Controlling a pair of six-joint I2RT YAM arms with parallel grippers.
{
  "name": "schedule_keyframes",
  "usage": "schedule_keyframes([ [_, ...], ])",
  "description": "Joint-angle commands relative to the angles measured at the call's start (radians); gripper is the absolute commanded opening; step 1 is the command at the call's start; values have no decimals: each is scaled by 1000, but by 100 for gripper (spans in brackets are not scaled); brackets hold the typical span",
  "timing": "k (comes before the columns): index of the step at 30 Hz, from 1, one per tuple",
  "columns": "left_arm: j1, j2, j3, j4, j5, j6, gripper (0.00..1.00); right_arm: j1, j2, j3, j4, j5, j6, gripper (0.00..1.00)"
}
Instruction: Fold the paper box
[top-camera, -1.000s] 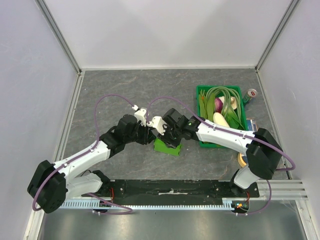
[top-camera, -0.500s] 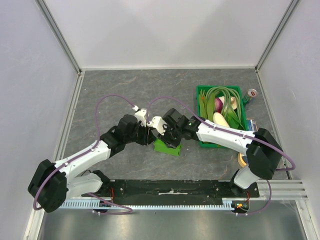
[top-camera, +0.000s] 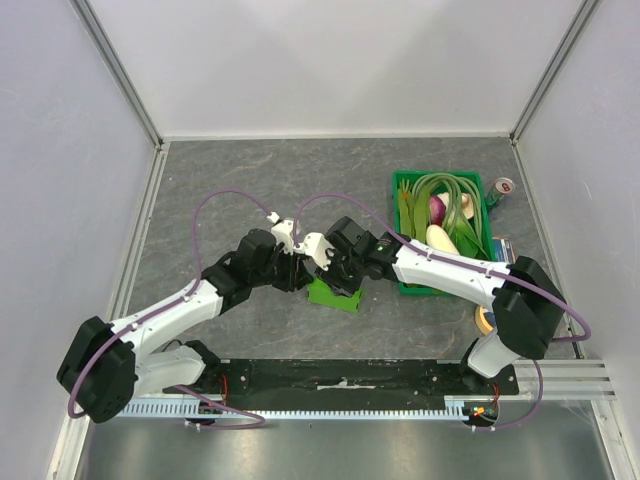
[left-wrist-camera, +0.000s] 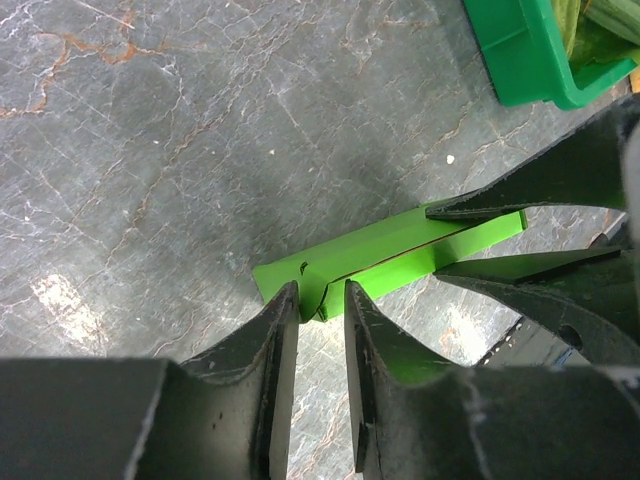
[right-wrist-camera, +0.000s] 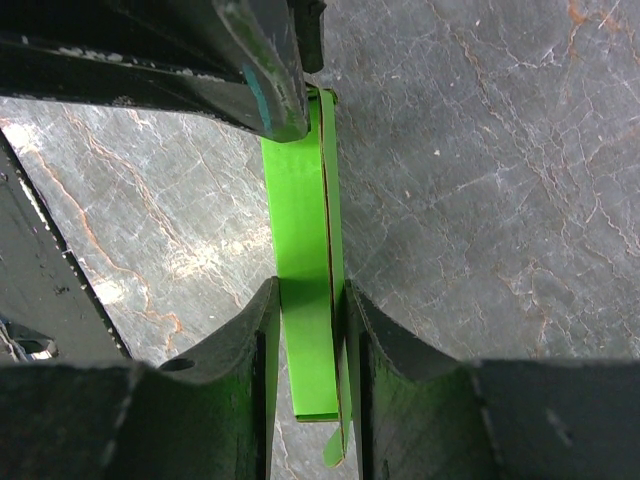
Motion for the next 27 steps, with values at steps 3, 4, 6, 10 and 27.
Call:
schedule_keyframes([
  [3,-6,15,46,-11,-7,40,31,7,-9,-13,7,-33,6,31],
  [4,-8,18,46,-9,-7,40,30,7,-9,-13,7,-33,6,31],
  [6,-8,16,54,-9,-16,36,22,6,-11,-12,8,-35,6,31],
  [10,-8,12,69,-12,-22,28,13,6,-6,-12,13,-36,8,30],
  [27,-9,-1,98,-49,-27,-10,16,14,12,-17,15,-18,14,29],
])
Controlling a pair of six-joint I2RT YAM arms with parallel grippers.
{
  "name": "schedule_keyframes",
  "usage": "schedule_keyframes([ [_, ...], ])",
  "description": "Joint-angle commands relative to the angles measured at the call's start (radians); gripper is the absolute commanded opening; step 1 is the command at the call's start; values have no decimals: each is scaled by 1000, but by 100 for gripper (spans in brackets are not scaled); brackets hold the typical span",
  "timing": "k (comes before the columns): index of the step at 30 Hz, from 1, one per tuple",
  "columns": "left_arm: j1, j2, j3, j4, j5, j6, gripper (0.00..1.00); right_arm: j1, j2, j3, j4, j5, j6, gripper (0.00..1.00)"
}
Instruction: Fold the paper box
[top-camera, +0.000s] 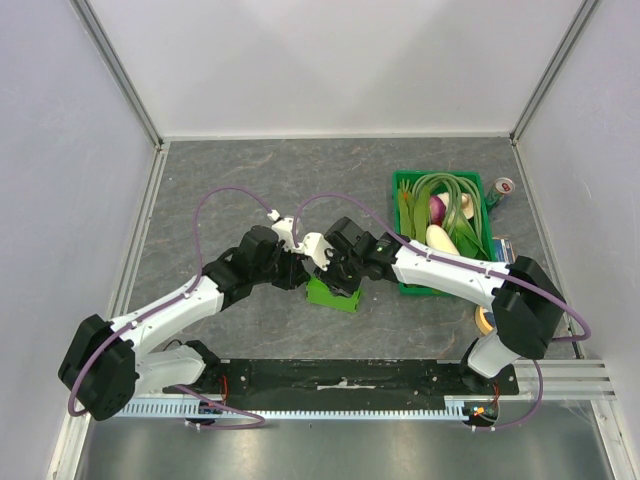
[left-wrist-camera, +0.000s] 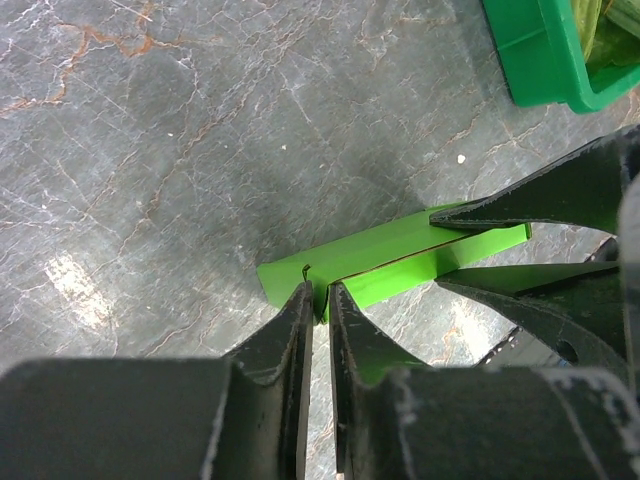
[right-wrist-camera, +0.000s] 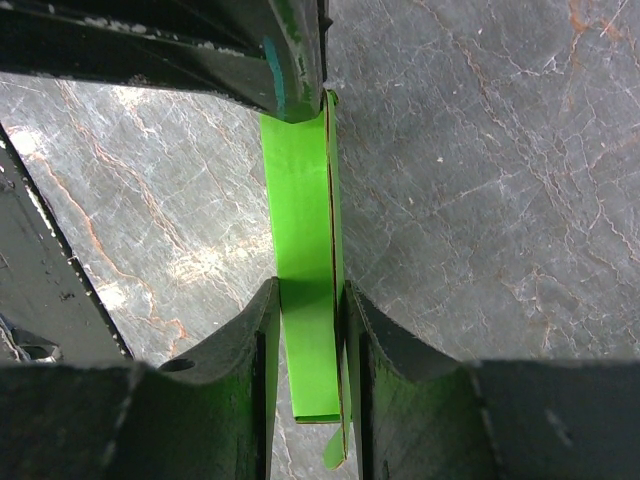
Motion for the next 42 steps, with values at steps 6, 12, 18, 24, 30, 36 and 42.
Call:
schedule_keyframes([
  [6,-9,5,68,12,29,-51,5,14,27,-7,2,-17,7,29],
  [12,-15,56,96,9,61,-168,2,23,32,4,8,-2,18,29],
  [18,-52,65,76,6,7,-160,2,23,34,7,11,5,22,29],
  [24,-108,48,68,-52,-134,-97,2,25,24,-3,15,38,25,31],
  [30,-150,34,56,-84,-215,-76,2,23,9,-17,37,58,42,34],
  [36,-158,7,17,-71,-223,-103,2,23,-17,-42,71,72,80,42],
  [42,-173,5,19,-66,-235,-119,2,19,-52,-77,89,83,159,53],
])
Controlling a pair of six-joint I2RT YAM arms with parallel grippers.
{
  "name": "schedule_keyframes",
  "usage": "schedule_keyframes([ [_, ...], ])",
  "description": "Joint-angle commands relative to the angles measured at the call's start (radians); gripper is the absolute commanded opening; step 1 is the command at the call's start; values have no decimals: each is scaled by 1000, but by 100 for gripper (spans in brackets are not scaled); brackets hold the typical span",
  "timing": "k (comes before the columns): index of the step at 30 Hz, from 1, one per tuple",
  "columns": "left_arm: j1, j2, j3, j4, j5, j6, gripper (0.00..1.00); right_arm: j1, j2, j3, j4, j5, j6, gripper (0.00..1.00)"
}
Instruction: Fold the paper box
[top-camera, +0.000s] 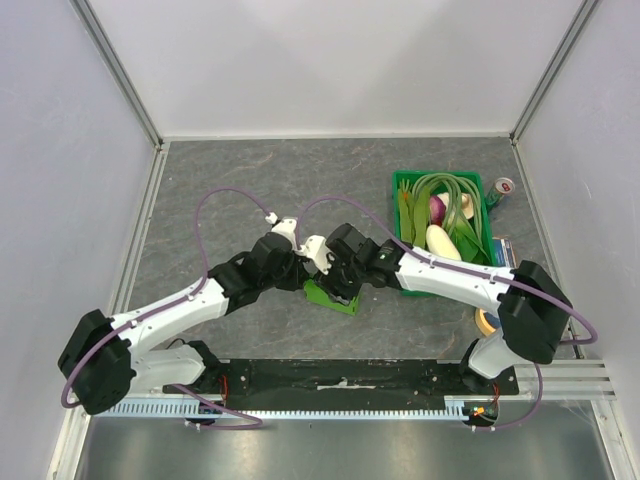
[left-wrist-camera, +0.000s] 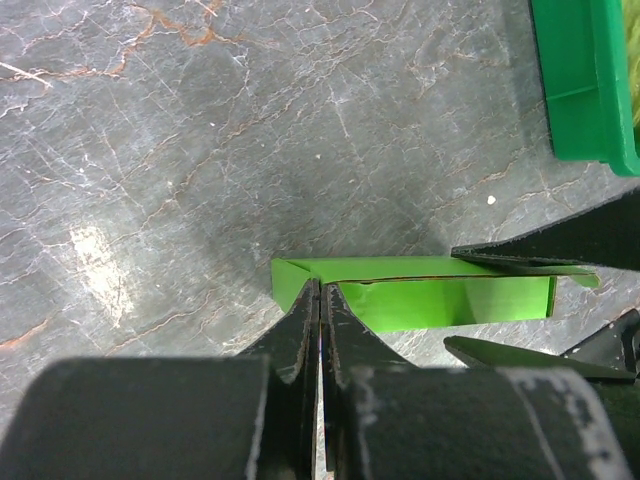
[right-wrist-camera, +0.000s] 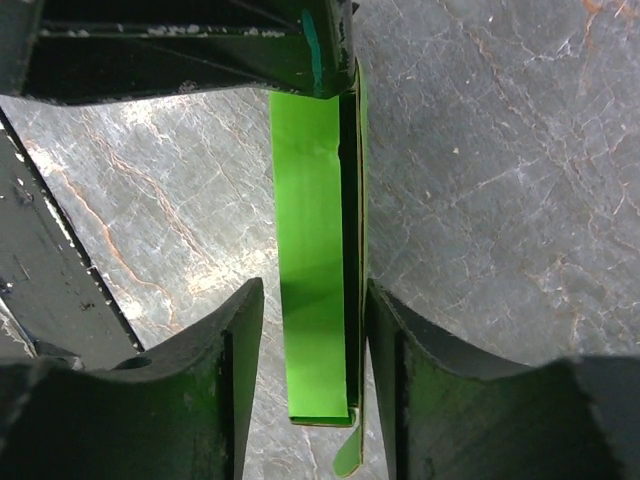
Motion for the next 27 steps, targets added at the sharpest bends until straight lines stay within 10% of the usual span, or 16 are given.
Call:
schedule_keyframes([
  [1,-53,-6,-13,-9,26,47,2,-4,-44,-41,50,49,110,54],
  [16,-74,9,0,-11,38,34,2,-34,-202,-150,78,-32,167,71],
  [27,-79,9,-4,-21,48,11,2,91,-154,-172,156,229,100,82],
])
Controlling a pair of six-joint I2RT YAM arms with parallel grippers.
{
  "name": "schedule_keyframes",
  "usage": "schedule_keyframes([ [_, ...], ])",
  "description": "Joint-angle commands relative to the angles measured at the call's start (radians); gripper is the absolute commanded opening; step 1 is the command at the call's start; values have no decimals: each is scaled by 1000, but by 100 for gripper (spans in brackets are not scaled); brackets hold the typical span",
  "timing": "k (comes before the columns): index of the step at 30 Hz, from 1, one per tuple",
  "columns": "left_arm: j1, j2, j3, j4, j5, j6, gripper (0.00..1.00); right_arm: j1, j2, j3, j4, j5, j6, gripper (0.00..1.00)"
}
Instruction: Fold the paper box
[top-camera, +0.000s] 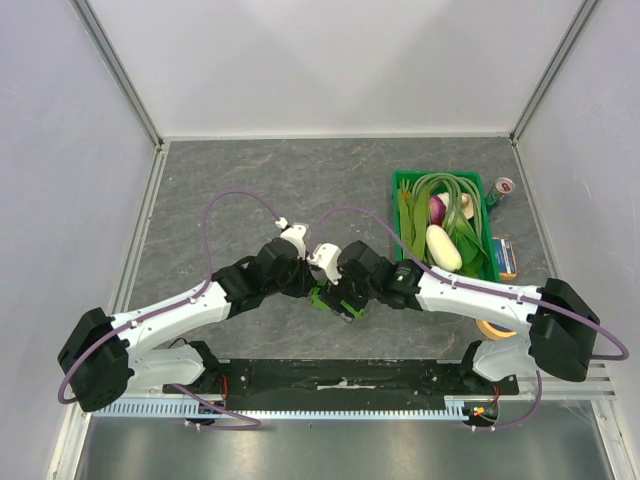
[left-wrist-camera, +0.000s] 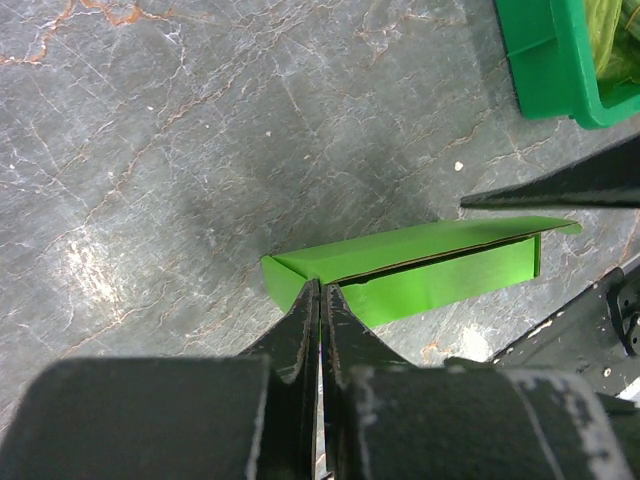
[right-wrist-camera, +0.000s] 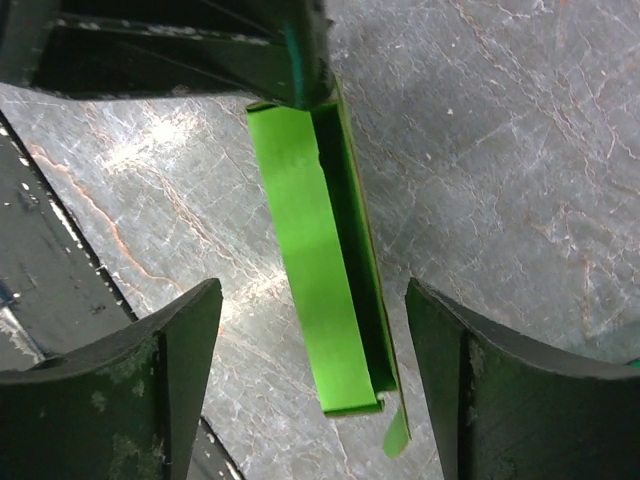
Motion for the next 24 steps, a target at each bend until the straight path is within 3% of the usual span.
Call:
schedule_keyframes([
  [1,-10,10,-3,-31,37,1,2,60,48,5,76,165,-34,80],
  [15,-10,-9,-15,-49,26,-17,2,76,93,2,184,288,-83,50],
  [24,-10,-19,-15,-52,6,-31,2,70,114,3,230,265,-82,49],
])
